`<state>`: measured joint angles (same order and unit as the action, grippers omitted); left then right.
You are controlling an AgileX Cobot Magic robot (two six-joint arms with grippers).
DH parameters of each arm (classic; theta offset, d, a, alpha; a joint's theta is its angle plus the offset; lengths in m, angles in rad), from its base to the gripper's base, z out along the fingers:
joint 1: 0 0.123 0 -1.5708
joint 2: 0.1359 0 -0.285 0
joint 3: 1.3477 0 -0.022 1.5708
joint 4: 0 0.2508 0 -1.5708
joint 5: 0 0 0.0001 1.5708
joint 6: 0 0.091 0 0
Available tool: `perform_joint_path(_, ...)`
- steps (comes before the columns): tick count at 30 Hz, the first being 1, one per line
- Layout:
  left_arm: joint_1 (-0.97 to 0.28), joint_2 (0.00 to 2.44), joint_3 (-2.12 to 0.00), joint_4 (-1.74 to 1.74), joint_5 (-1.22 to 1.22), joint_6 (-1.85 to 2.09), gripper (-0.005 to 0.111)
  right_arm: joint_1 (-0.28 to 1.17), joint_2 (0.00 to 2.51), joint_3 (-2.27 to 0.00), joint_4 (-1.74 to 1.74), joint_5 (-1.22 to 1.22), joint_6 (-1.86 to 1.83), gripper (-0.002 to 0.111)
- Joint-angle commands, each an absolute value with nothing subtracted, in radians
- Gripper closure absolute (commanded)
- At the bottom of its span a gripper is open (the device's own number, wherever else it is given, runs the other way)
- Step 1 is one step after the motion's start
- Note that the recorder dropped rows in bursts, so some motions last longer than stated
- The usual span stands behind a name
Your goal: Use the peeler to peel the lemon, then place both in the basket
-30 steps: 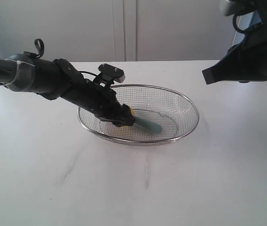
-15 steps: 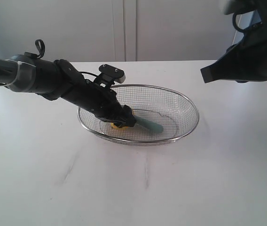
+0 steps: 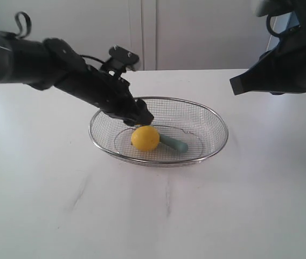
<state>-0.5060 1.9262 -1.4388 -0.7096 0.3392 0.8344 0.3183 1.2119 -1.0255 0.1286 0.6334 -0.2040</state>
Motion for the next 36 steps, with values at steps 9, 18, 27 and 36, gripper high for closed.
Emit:
perform_joint_path(9, -0.339, 1.567, -1.444, -0.593, 1.056, 0.668, 0.107, 0.318, 1.209, -1.024, 0.138, 0.619, -0.202, 0.108)
perform_joint_path(18, -0.326, 1.525, -1.444, -0.59, 1.037, 0.656, 0.107, 0.318, 1.198, -1.024, 0.142, 0.659, -0.202, 0.108)
perform_joint_path(27, -0.326, 1.525, -1.444, -0.589, 0.992, 0.656, 0.107, 0.318, 1.196, -1.024, 0.142, 0.672, -0.202, 0.108)
perform_joint_path(36, -0.326, 1.525, -1.444, -0.589, 0.985, 0.656, 0.107, 0.318, 1.196, -1.024, 0.142, 0.672, -0.202, 0.108)
